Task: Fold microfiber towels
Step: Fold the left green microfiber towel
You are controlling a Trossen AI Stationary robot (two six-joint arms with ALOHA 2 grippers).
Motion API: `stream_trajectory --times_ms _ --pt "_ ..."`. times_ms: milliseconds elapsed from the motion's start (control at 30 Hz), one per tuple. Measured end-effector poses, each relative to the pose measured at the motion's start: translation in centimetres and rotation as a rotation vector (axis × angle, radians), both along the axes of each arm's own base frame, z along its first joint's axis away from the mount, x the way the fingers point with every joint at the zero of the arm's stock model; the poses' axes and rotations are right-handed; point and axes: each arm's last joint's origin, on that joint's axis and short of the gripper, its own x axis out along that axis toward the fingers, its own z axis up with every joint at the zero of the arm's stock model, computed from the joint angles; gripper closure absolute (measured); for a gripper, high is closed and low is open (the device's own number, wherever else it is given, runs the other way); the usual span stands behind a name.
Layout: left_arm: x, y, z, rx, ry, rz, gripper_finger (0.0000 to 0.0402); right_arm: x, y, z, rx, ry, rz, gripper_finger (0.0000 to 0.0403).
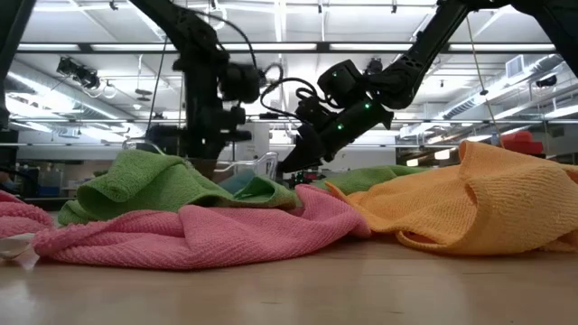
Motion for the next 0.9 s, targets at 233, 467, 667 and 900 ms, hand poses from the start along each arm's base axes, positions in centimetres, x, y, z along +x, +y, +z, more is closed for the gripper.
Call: stream_trajectory --times_ms 233,467,667,900 --pt "-0.6 -1.8 3.8 0.09 -0.119 0.071 0.0382 -1.1 0.2 3.4 -0.044 -0.032 -0.031 0.0201" --pt "-0.2 -4.3 5.4 0.065 -0.228 0.179 0.0384 -2.0 1.5 5.5 -0.026 -0.01 0.012 0.0201" --pt "0.6 -6.6 5.4 0.008 -0.275 0.304 0.0372 -1.6 4.0 5.1 0.004 0.059 0.082 0.0201" --pt "0.9 -10.1 5.2 -0.074 -0.272 0.461 0.0355 -0.8 8.0 4.6 0.015 0.123 0.199 0.0201"
